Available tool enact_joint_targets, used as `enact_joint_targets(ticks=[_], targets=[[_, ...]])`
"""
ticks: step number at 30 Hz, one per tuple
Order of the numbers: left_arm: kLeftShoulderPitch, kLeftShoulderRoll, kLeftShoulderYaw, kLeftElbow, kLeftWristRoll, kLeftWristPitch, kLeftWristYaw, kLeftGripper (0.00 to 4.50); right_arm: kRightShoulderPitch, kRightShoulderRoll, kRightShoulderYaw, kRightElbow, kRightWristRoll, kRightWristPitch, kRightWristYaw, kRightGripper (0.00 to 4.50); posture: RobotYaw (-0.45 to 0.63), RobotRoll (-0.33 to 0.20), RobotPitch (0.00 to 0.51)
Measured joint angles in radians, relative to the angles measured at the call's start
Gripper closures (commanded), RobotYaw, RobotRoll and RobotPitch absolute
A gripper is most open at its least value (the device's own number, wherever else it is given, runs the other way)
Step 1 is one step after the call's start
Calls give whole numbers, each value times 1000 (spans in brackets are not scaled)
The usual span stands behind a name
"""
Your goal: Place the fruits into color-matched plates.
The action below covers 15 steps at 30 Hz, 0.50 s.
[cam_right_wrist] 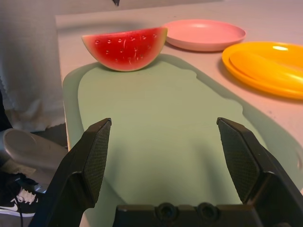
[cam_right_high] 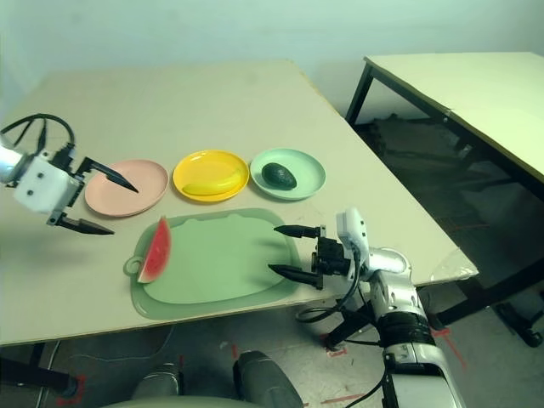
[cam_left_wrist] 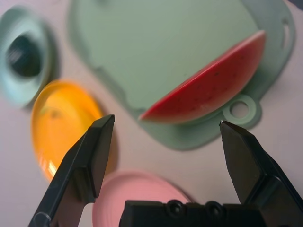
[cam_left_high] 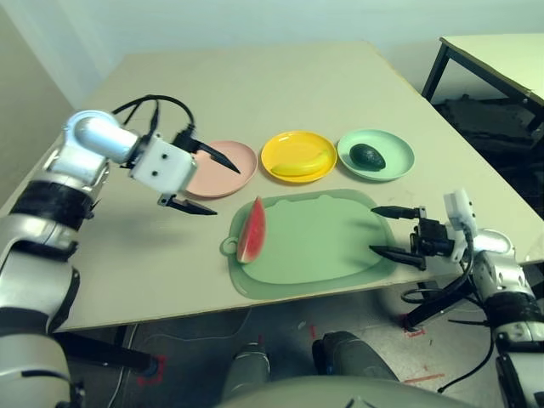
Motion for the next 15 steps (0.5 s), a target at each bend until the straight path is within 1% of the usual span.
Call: enact_joint_targets(ticks=[3,7,11,15], targets=[[-28,-1,-145,28,-17,-72,0,0,17,0,-1,-29,0,4,-23,30,-298,0,0],[-44,-4,-262,63,-40,-125,-1,0,37,2,-6,-57,2,5,-65,30,-319,0,0],[-60,-24,-318,74,-64,-147,-1,0,71,2,-7,-102,6,7,-82,30,-327,0,0],[-63,-52,-333,78,-89,-145,-1,0,95,2,-7,-120,6,11,-88,30,-332,0,0]])
